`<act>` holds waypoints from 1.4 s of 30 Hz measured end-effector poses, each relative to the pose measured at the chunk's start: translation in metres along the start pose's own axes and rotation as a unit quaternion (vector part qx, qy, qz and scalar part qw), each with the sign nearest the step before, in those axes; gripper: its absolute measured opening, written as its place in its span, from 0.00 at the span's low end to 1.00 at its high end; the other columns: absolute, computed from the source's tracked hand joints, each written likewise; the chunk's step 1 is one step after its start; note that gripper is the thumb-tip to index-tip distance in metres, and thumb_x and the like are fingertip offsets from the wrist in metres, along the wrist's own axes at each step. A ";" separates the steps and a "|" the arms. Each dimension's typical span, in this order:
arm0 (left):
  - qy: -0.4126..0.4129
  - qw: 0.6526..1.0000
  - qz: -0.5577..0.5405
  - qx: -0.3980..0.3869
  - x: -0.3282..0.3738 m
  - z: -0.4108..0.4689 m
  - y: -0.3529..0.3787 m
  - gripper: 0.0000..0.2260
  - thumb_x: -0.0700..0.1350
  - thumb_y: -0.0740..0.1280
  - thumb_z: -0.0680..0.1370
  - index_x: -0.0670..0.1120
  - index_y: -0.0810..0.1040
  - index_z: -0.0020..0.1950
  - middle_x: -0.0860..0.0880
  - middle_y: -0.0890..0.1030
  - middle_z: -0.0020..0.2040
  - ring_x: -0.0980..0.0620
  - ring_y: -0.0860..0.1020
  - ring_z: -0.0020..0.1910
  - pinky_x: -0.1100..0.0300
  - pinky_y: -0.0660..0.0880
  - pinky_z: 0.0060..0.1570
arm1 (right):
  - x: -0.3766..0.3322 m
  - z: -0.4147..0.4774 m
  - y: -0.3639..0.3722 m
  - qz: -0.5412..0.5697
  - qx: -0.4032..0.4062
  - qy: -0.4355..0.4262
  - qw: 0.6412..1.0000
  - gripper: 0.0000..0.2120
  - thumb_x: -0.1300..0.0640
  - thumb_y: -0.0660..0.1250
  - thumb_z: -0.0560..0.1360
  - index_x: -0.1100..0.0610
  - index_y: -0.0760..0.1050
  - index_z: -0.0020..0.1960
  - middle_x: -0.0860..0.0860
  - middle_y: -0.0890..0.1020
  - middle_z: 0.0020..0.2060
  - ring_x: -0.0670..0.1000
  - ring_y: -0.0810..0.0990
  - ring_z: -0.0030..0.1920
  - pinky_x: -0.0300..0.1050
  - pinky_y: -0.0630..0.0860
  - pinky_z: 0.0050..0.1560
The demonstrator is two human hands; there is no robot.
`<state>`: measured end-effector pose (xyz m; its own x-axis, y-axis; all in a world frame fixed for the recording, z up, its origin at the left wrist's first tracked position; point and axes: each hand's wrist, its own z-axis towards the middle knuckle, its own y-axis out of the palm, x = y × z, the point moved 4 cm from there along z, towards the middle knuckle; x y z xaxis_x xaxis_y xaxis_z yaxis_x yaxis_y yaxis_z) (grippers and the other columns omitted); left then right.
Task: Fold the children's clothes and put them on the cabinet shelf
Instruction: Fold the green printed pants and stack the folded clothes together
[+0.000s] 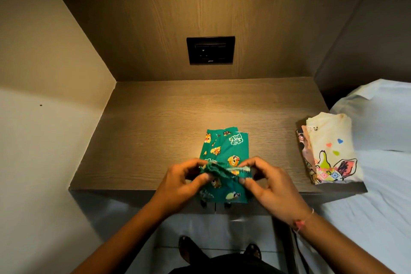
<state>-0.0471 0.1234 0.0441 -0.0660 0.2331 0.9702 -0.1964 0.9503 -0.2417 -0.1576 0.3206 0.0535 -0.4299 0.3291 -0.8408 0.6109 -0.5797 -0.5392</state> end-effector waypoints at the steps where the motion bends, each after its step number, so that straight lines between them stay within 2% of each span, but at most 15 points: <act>1: -0.024 1.000 -0.012 0.010 0.000 0.010 -0.002 0.10 0.52 0.69 0.75 0.53 0.81 0.55 0.47 0.85 0.47 0.47 0.84 0.46 0.49 0.82 0.45 | 0.000 0.008 -0.002 -0.007 0.004 0.012 1.000 0.10 0.50 0.70 0.74 0.45 0.75 0.55 0.48 0.82 0.38 0.49 0.81 0.37 0.51 0.78 0.36; 4: -0.099 0.994 -0.051 0.011 -0.012 0.041 -0.005 0.10 0.47 0.69 0.77 0.47 0.79 0.56 0.42 0.85 0.48 0.45 0.84 0.47 0.48 0.82 0.47 | 0.011 0.030 -0.006 -0.017 0.006 0.051 0.999 0.10 0.51 0.69 0.75 0.45 0.75 0.56 0.50 0.82 0.38 0.53 0.82 0.38 0.56 0.80 0.38; 6: -0.136 0.987 -0.089 -0.002 -0.018 0.060 -0.005 0.08 0.46 0.69 0.77 0.44 0.79 0.54 0.45 0.85 0.46 0.49 0.84 0.45 0.59 0.80 0.42 | 0.023 0.042 -0.008 -0.031 0.009 0.060 0.998 0.10 0.51 0.69 0.75 0.44 0.74 0.56 0.49 0.82 0.38 0.50 0.81 0.38 0.54 0.79 0.37; 8: -0.145 0.987 -0.071 -0.011 -0.022 0.080 -0.005 0.04 0.45 0.68 0.78 0.46 0.80 0.49 0.51 0.85 0.40 0.57 0.82 0.36 0.67 0.75 0.34 | 0.035 0.053 -0.008 -0.034 0.025 0.065 0.997 0.10 0.53 0.69 0.75 0.42 0.74 0.54 0.45 0.81 0.36 0.43 0.79 0.37 0.45 0.75 0.35; 10: -0.148 0.989 -0.008 -0.017 -0.027 0.102 -0.006 0.04 0.44 0.67 0.78 0.49 0.80 0.45 0.54 0.81 0.35 0.60 0.76 0.30 0.66 0.70 0.29 | 0.044 0.064 -0.007 -0.032 0.033 0.083 0.996 0.11 0.55 0.69 0.76 0.41 0.74 0.53 0.44 0.81 0.38 0.44 0.79 0.39 0.44 0.75 0.36; 12: -0.164 0.986 0.037 -0.015 -0.038 0.119 -0.009 0.08 0.41 0.64 0.78 0.49 0.81 0.43 0.52 0.79 0.35 0.56 0.73 0.30 0.62 0.69 0.29 | 0.052 0.073 -0.002 -0.063 0.019 0.093 0.993 0.12 0.57 0.67 0.77 0.42 0.73 0.54 0.47 0.82 0.38 0.48 0.80 0.37 0.49 0.79 0.37; 14: -0.159 0.982 0.104 -0.010 -0.047 0.130 -0.013 0.12 0.40 0.61 0.80 0.51 0.82 0.45 0.52 0.81 0.36 0.51 0.74 0.31 0.57 0.72 0.30 | 0.056 0.076 0.001 -0.108 0.008 0.086 0.990 0.13 0.59 0.66 0.77 0.41 0.71 0.55 0.47 0.81 0.36 0.47 0.78 0.33 0.47 0.77 0.34; 17: -0.115 0.966 0.232 -0.021 -0.054 0.140 -0.017 0.11 0.43 0.63 0.80 0.57 0.81 0.55 0.54 0.83 0.52 0.49 0.80 0.47 0.50 0.79 0.48 | 0.059 0.076 0.004 -0.155 -0.002 0.063 0.986 0.15 0.60 0.65 0.77 0.40 0.69 0.56 0.47 0.80 0.35 0.47 0.77 0.33 0.43 0.72 0.33; 19: -0.066 0.941 0.327 -0.056 -0.054 0.145 -0.016 0.12 0.47 0.66 0.79 0.58 0.78 0.61 0.53 0.80 0.56 0.52 0.77 0.53 0.51 0.76 0.54 | 0.060 0.074 0.004 -0.172 -0.007 0.057 0.984 0.16 0.60 0.65 0.77 0.39 0.69 0.56 0.48 0.81 0.35 0.48 0.77 0.34 0.43 0.73 0.34; 22: 0.001 0.891 0.448 -0.074 -0.054 0.152 -0.011 0.13 0.51 0.67 0.77 0.55 0.78 0.61 0.51 0.78 0.54 0.53 0.75 0.51 0.58 0.73 0.50 | 0.060 0.073 0.005 -0.184 -0.007 0.052 0.982 0.16 0.59 0.65 0.77 0.40 0.69 0.57 0.49 0.82 0.37 0.50 0.78 0.36 0.47 0.76 0.36; 25: 0.027 0.885 0.463 -0.036 -0.055 0.154 -0.011 0.09 0.52 0.67 0.77 0.53 0.80 0.56 0.52 0.78 0.52 0.55 0.75 0.48 0.63 0.66 0.42 | 0.058 0.075 0.005 -0.194 -0.012 0.046 0.980 0.15 0.58 0.65 0.77 0.40 0.68 0.57 0.49 0.82 0.38 0.51 0.79 0.37 0.48 0.77 0.38; 28: 0.039 0.880 0.472 -0.026 -0.058 0.154 -0.010 0.07 0.51 0.65 0.79 0.51 0.79 0.54 0.53 0.77 0.50 0.56 0.73 0.45 0.65 0.62 0.37 | 0.059 0.075 0.005 -0.198 -0.011 0.043 0.979 0.15 0.58 0.65 0.77 0.41 0.69 0.57 0.49 0.82 0.38 0.51 0.78 0.37 0.47 0.77 0.38; 33: 0.070 0.870 0.486 -0.044 -0.058 0.151 -0.011 0.08 0.52 0.64 0.79 0.51 0.77 0.54 0.52 0.76 0.52 0.56 0.73 0.46 0.62 0.70 0.41 | 0.062 0.074 0.007 -0.201 -0.012 0.038 0.979 0.15 0.59 0.66 0.77 0.41 0.69 0.56 0.48 0.81 0.37 0.49 0.77 0.36 0.42 0.71 0.36; 37: 0.081 0.858 0.505 -0.045 -0.060 0.150 -0.011 0.07 0.51 0.62 0.80 0.49 0.74 0.53 0.51 0.74 0.52 0.55 0.73 0.44 0.62 0.68 0.39 | 0.063 0.075 0.007 -0.207 -0.016 0.040 0.977 0.15 0.58 0.65 0.77 0.40 0.68 0.57 0.48 0.81 0.36 0.48 0.77 0.35 0.41 0.71 0.35; 42: 0.028 0.886 0.463 0.023 -0.069 0.147 -0.023 0.08 0.51 0.61 0.81 0.47 0.73 0.53 0.51 0.73 0.51 0.54 0.73 0.44 0.62 0.70 0.39 | 0.065 0.076 0.009 -0.222 -0.007 0.038 0.974 0.15 0.58 0.66 0.77 0.40 0.68 0.56 0.45 0.79 0.34 0.47 0.75 0.33 0.36 0.64 0.31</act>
<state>-0.1819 0.0552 -0.0201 -0.1718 0.9189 0.3550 -0.1233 0.3375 -0.9332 -0.2304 0.2807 -0.0024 -0.6038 0.5995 -0.5253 0.3849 -0.3578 -0.8508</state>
